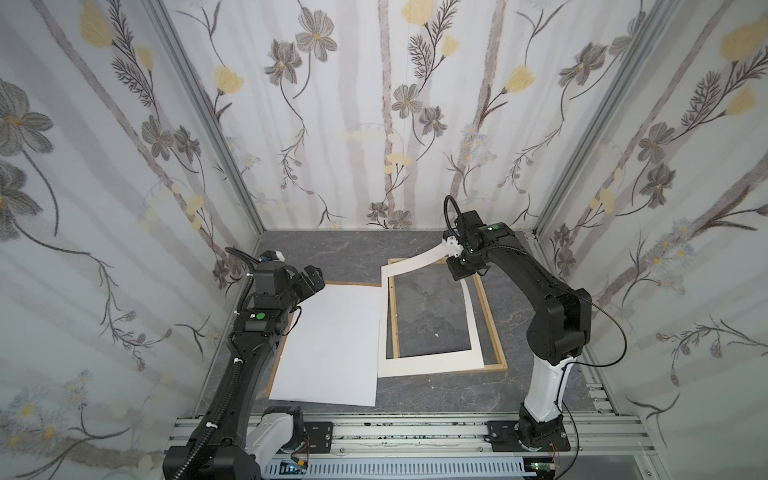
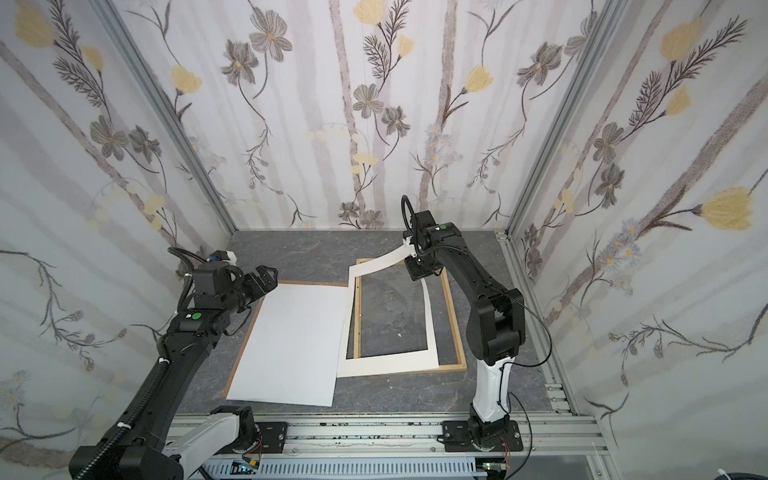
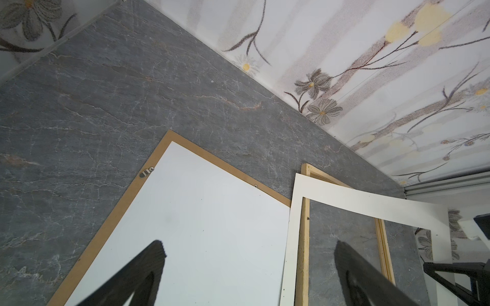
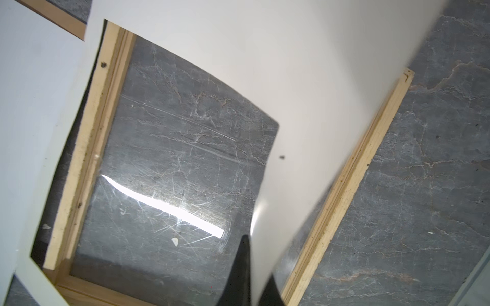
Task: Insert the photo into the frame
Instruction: 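Lower the cream mat's near edge into the wooden frame with the right gripper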
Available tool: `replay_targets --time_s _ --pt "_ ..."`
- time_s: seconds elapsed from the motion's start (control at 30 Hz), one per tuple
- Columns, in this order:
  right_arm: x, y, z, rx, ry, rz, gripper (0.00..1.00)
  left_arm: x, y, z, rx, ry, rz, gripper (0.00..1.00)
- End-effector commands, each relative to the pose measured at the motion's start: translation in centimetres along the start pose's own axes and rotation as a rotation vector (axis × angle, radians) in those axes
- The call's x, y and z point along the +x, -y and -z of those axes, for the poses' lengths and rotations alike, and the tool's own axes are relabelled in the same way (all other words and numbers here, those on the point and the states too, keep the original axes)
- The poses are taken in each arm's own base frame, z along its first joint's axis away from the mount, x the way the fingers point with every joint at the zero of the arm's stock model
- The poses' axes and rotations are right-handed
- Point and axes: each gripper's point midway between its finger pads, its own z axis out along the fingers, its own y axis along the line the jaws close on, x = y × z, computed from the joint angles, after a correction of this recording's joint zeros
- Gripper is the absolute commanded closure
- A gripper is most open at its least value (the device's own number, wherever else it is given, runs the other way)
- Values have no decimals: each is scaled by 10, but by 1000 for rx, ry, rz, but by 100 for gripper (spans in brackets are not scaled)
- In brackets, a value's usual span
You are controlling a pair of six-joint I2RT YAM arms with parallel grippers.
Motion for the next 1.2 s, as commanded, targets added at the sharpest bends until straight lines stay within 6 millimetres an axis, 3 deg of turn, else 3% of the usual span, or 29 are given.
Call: replay_targets --time_s 0.0,0.37,0.7,0.97,1.17 --pt "-3 19 -7 117 -5 55 100 -7 6 0 27 31 4 0" --pt "-16 46 -7 262 31 52 100 -2 2 -1 20 26 4 0" --pt "-15 52 -11 284 32 47 100 -2 2 -2 21 26 3 0" --pt "-41 19 28 104 244 52 100 -1 -1 -3 7 27 1 0" --pt "-43 14 59 80 329 63 100 -1 -1 -4 8 28 4 0"
